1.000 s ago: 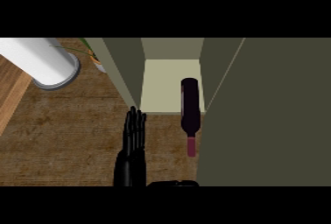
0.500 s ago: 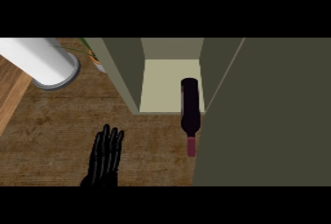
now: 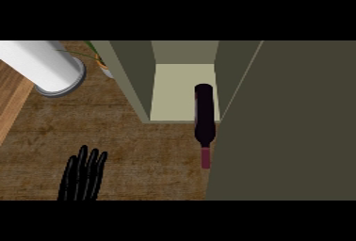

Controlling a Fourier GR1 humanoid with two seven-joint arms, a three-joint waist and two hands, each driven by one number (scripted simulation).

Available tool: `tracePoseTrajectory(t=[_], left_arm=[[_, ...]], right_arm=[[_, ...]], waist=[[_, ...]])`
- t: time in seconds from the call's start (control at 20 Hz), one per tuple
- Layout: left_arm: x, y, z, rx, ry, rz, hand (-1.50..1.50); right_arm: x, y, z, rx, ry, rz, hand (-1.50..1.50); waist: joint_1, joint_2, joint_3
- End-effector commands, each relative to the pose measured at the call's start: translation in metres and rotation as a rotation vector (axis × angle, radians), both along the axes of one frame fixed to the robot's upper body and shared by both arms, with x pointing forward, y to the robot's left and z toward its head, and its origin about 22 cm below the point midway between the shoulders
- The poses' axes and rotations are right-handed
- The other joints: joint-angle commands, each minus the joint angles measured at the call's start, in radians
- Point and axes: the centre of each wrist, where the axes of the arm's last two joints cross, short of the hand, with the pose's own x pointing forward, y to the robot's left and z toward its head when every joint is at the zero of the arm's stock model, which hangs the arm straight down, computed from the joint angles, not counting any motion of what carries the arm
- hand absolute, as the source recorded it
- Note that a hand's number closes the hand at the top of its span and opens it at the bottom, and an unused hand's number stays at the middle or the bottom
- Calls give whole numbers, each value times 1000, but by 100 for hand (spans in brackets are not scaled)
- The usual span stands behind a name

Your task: Pick up the wine, place it into the cabinet and close the cabinet

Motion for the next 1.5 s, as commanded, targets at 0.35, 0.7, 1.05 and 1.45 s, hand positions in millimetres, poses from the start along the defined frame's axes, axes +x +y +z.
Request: tracePoseTrajectory(t=[0.35,0.7,1.05,1.45], left_arm=[[12,65,11,-10,-40,104,-150],[11,97,26,-23,-20,114,-150],[11,130,32,3,-32,102,-150],[10,143,38,18,-15,73,-150]], right_arm=[[-45,25,20,61,30,281,150],[-64,52,24,61,30,385,150],[-73,84,26,89,39,399,150],[-72,116,20,84,-7,364,150]], waist=[[3,-3,-2],[-5,-4,-2],[0,-7,-3],[4,-7,-3]])
